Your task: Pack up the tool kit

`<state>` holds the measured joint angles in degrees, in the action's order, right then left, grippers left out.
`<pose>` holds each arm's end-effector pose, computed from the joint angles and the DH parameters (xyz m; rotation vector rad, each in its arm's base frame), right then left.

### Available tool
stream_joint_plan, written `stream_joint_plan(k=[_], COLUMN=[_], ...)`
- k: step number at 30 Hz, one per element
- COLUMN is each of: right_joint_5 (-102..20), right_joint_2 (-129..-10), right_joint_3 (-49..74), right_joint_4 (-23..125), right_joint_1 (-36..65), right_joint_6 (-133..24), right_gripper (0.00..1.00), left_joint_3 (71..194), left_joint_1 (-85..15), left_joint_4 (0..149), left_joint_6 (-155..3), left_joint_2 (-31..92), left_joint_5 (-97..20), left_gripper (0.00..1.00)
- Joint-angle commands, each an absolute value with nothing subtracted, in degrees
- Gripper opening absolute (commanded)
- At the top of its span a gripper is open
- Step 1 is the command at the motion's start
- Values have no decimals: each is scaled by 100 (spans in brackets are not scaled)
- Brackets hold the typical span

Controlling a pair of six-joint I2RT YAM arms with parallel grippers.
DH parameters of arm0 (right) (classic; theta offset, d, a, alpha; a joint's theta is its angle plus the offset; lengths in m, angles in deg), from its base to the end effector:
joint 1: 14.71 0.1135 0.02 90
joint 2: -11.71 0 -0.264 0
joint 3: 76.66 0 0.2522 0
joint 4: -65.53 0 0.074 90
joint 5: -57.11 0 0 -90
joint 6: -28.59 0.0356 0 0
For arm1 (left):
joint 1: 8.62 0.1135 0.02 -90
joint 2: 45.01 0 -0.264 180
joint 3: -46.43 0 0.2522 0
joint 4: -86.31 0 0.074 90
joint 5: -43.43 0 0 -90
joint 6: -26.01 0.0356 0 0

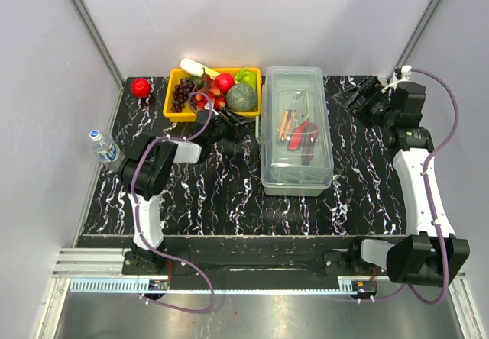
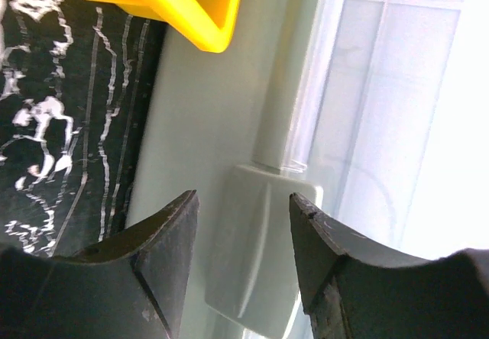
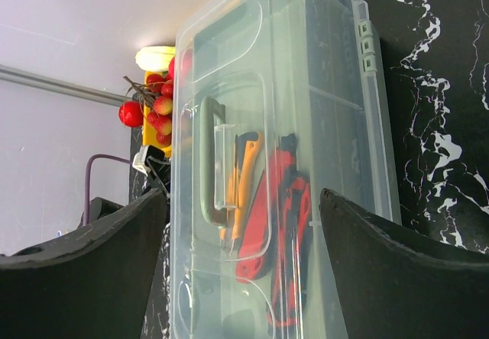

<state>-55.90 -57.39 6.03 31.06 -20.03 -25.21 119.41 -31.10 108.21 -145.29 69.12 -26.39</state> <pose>0.2708 -0.0112 0.3813 0.4374 1.9286 0.7434 0.3827 -0.1716 0.1531 -0.8373 2.0509 -1.4692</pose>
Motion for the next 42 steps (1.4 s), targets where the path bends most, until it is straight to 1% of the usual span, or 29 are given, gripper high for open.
stream_joint_plan(k=[1,5,12,16,19,28,37,42], right_joint_5=[-5600,-5653,-5697,-5794,-5943,-6391,-6489,-6383], right_joint_2=[-5737,-5746,-5773,-5790,-5799,-6063,-6238,-6335], right_joint_3=[549,487,426,312,188,74,126,188], right_joint_4=[3392,3454,3507,3577,3700,3683,3525,3358], right_joint_1=[-2025,-2025,-2025,-2025,-2025,-2016,-1928,-1779], right_joint_6=[-2397,-2336,-2309,-2318,-2327,-2423,-2634,-2845], right_gripper=[86,86,85,86,88,89,88,88], left_joint_3=[11838,11978,11864,11689,11451,11407,11346,11407], left_joint_1=[-3208,-3323,-3367,-3419,-3507,-3675,-3631,-3622], left_joint_4=[12236,12475,12993,13616,14197,14487,14418,13532], left_joint_6=[-15319,-15522,-15566,-15758,-16206,-16515,-15726,-14803], left_joint_2=[7153,7408,7452,7531,7593,7663,7304,6794], left_joint_5=[-2390,-2284,-2337,-2468,-2766,-2925,-2785,-2723], left_gripper=[55,55,54,61,65,65,64,65])
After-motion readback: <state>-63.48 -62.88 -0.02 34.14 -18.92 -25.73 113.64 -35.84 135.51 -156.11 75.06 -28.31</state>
